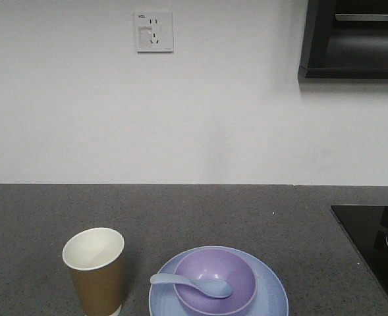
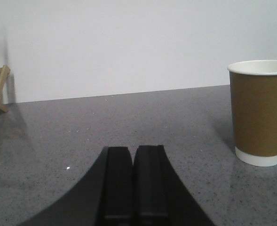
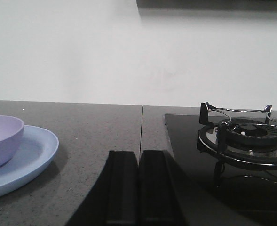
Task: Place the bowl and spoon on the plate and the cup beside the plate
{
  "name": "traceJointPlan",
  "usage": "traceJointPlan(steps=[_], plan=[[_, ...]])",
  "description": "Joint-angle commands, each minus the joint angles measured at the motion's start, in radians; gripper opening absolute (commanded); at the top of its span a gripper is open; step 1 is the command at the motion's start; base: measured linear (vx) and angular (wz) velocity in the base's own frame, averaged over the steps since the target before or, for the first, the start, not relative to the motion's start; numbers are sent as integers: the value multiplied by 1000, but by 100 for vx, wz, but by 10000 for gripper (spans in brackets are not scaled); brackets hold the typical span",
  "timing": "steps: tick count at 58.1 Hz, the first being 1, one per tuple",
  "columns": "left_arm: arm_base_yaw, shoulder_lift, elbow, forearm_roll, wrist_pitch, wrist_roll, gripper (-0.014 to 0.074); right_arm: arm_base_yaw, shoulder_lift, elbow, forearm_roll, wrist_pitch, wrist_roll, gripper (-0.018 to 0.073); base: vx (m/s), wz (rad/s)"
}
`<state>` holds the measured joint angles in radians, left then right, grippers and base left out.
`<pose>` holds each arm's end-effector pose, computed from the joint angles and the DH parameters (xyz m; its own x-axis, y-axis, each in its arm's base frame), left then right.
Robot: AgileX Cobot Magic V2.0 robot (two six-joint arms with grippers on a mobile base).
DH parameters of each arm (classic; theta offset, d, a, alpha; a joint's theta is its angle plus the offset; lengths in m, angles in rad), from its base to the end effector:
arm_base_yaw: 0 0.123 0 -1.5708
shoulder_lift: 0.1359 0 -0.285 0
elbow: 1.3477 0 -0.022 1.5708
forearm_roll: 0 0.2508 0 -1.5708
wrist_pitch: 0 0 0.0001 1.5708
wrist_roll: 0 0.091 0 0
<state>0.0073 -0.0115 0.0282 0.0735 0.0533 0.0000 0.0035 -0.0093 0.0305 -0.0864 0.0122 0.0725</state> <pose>0.0568 0.0008 0.1995 0.0165 0.0734 -0.9972 -0.0124 0.9972 0.0732 0.0570 0.0001 0.2023 0.0538 -0.0137 -0.9985 -0.0017 0.9999 -0.0138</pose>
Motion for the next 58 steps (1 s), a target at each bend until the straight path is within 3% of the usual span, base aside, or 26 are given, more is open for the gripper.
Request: traceJointPlan(steps=[1,16,58], plan=[[-4,-14,27,-9,-88,0,-6,-6,-21,17,-12,-90,9,-12,0,0],[-4,-14,27,-9,-88,0,-6,-8,-22,17,39,-69,10,-12,0,0],[-4,-14,27,-9,-88,0,-6,-8,-22,17,6,-51,7,-12,0,0]])
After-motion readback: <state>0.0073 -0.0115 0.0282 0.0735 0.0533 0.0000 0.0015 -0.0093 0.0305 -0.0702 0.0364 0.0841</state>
